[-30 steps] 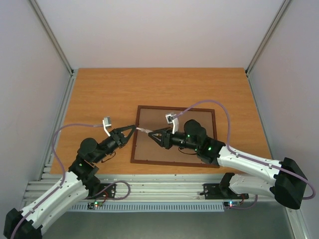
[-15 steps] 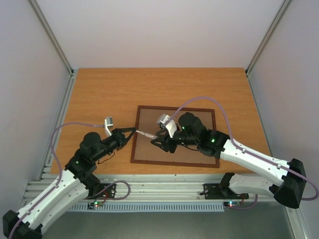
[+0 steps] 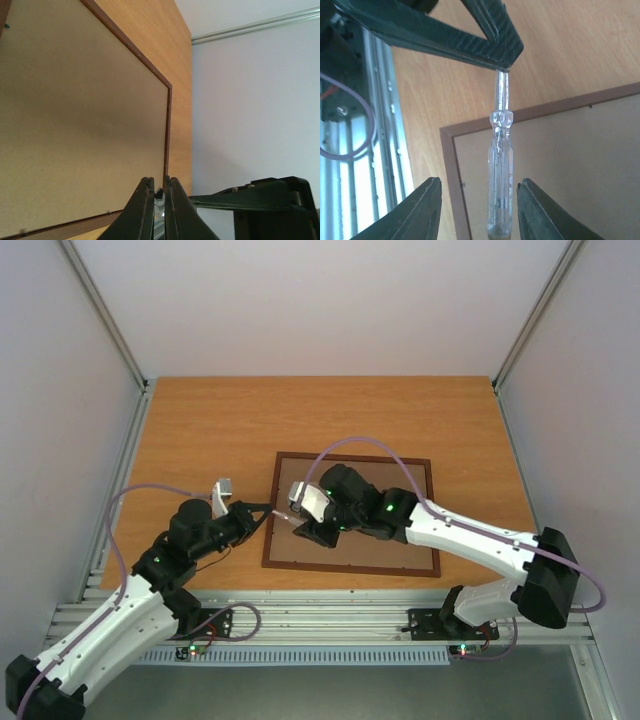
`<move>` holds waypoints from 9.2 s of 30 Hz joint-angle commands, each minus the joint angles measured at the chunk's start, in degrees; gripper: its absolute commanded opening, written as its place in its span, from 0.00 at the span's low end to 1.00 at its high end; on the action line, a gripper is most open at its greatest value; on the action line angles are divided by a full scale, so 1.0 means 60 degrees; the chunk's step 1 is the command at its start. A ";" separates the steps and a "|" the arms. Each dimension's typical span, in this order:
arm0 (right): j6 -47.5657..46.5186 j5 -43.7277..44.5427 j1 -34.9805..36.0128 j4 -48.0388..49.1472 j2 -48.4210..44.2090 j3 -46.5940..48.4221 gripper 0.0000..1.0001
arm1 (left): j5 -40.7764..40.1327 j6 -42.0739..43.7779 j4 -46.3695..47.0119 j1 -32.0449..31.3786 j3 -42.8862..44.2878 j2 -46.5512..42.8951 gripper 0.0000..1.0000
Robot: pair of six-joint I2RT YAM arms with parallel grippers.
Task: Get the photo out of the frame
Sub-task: Adjust the screwdriver, then release the photo frame item from the photo frame.
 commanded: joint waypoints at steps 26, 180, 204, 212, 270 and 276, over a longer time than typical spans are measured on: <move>-0.1054 0.1650 0.0191 -0.0518 0.1214 0.0503 0.01 | -0.0656 0.0282 -0.0788 0.0038 0.0128 0.0086 0.05; -0.1902 -0.1144 -0.1541 -0.7378 0.8370 0.6076 0.01 | 0.2360 0.4234 0.0862 0.2517 -0.0026 0.7113 0.11; -0.1381 -0.1402 -0.1528 -0.5835 0.8287 0.6238 0.01 | 0.2282 0.3805 0.1397 0.1907 -0.0455 0.7204 0.07; -0.1317 -0.1294 -0.1537 -0.4994 0.8041 0.5945 0.01 | 0.2159 0.3557 0.1704 0.1532 -0.0646 0.7085 0.07; 0.3315 0.0292 -0.0520 0.1485 0.0893 0.0302 0.01 | 0.0161 -0.0537 -0.0430 0.1166 -0.1470 -0.0975 0.73; 0.3933 0.0747 -0.0168 0.3612 0.0215 -0.0941 0.01 | 0.0308 -0.1637 0.0583 0.1166 -0.2003 -0.1213 0.74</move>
